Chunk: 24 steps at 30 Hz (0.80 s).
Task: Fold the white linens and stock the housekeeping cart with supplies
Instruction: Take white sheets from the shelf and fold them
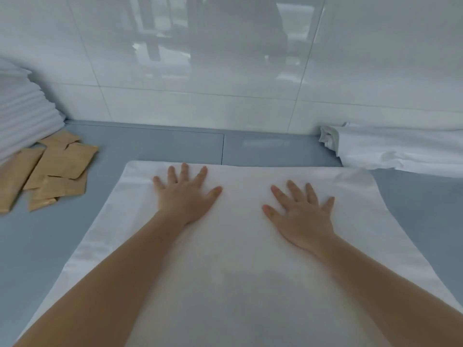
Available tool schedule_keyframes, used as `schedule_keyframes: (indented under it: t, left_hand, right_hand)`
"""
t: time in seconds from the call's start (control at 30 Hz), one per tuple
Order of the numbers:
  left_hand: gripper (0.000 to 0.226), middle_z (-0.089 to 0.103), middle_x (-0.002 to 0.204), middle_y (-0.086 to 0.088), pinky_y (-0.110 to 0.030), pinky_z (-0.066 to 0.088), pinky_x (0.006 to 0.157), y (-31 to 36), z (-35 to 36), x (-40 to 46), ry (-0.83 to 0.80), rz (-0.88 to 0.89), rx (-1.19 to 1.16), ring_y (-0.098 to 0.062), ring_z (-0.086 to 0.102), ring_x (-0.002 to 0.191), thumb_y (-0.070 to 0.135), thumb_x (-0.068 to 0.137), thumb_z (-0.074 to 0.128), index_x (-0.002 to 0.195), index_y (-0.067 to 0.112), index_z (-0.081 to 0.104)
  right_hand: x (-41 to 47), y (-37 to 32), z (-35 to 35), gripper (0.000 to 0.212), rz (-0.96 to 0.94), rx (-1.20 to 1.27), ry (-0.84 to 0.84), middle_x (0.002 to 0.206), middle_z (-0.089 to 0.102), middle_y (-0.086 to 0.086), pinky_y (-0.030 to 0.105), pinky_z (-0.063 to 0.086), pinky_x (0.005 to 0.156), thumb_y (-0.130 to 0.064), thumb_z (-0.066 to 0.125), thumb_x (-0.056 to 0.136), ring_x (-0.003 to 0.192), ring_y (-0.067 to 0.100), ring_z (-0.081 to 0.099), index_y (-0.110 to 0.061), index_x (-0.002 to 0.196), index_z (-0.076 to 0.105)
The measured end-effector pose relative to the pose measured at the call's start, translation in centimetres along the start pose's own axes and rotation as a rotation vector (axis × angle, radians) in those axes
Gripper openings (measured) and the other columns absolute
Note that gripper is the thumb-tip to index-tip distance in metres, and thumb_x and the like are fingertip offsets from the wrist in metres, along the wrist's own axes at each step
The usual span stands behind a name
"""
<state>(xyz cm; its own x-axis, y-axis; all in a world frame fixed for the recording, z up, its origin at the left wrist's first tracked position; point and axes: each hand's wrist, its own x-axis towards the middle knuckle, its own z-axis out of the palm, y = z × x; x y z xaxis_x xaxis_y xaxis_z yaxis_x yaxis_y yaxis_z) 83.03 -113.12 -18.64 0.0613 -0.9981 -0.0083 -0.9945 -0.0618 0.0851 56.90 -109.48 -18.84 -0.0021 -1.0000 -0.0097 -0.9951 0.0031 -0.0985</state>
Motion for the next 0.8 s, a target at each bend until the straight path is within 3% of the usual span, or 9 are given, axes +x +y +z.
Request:
schedule_keyframes:
  t: [0.07,0.27,0.8]
  left_hand:
    - [0.077,0.000,0.161,0.001,-0.068,0.003,0.108,-0.1,-0.2,-1.2,-0.008,-0.016,0.004,-0.032,-0.001,0.147,0.081,0.079,0.006,0.148,0.047,0.004]
    - [0.086,-0.009,0.160,0.011,-0.070,0.001,0.104,-3.1,1.5,-3.9,-0.018,-0.042,-0.008,-0.026,-0.007,0.147,0.092,0.061,-0.009,0.140,0.058,-0.010]
    - [0.084,-0.008,0.160,0.013,-0.071,0.006,0.105,-5.1,-0.5,6.3,-0.071,-0.072,0.003,-0.025,-0.004,0.148,0.092,0.066,0.000,0.142,0.059,-0.005]
  right_hand:
    - [-0.6,-0.4,0.2,0.071,0.030,-0.016,-0.080,0.159,-0.010,-0.017,0.067,-0.009,0.108,-0.083,0.001,0.077,0.147,0.020,-0.011,-0.058,0.143,-0.004]
    - [-0.3,-0.7,0.3,0.072,0.032,-0.019,-0.063,0.159,-0.010,-0.017,0.069,-0.009,0.107,-0.083,0.000,0.076,0.147,0.020,-0.011,-0.057,0.143,-0.005]
    - [10.5,-4.2,0.2,0.070,-0.006,-0.018,-0.101,0.160,-0.009,-0.013,0.073,-0.005,0.104,-0.081,0.005,0.081,0.148,0.024,-0.009,-0.054,0.145,-0.002]
